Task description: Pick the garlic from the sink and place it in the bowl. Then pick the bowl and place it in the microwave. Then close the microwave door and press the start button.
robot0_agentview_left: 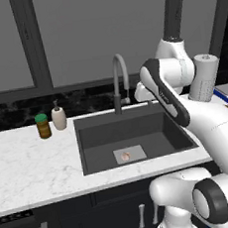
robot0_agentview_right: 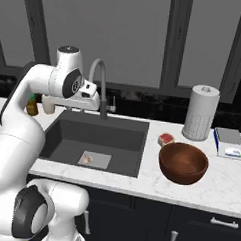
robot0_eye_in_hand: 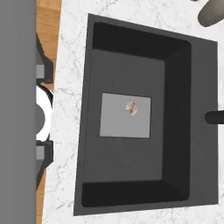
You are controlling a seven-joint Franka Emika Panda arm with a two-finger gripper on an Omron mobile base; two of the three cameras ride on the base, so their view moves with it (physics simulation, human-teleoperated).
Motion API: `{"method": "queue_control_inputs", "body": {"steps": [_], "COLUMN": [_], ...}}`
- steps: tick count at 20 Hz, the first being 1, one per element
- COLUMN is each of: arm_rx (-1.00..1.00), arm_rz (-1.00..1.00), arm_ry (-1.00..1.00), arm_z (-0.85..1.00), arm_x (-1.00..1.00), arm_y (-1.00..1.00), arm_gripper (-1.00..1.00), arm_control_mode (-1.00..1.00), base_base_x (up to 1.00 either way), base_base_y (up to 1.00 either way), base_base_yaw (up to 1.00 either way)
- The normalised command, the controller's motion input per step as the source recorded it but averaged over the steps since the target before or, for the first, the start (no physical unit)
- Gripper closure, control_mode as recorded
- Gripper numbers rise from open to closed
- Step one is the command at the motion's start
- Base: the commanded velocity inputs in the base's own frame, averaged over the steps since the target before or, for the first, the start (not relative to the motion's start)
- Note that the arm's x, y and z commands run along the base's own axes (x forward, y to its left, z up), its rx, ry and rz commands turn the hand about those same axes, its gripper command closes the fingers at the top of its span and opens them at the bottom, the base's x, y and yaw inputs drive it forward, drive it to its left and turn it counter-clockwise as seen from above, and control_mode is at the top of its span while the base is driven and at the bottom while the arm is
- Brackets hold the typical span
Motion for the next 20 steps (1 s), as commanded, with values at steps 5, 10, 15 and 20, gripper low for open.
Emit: {"method": "queue_control_inputs", "body": {"steps": [5,10,15,20], "arm_rx": [-0.02,-0.01,-0.08,-0.02], "arm_rz": [0.00,0.00,-0.04,-0.09], "arm_ry": [-0.06,0.00,0.07,0.01], "arm_z": [-0.02,-0.69,-0.74,-0.26], "arm_x": [-0.43,-0.62,-0.08,0.05], "arm_y": [0.25,0.60,0.27,0.00], "arm_gripper": [-1.00,-1.00,-1.00,-1.00], "arm_control_mode": [-1.00,-1.00,-1.00,-1.00], "base_base_x": [0.00,0.00,0.00,0.00], "base_base_y": [0.00,0.00,0.00,0.00], "base_base_yaw": [0.00,0.00,0.00,0.00]}}
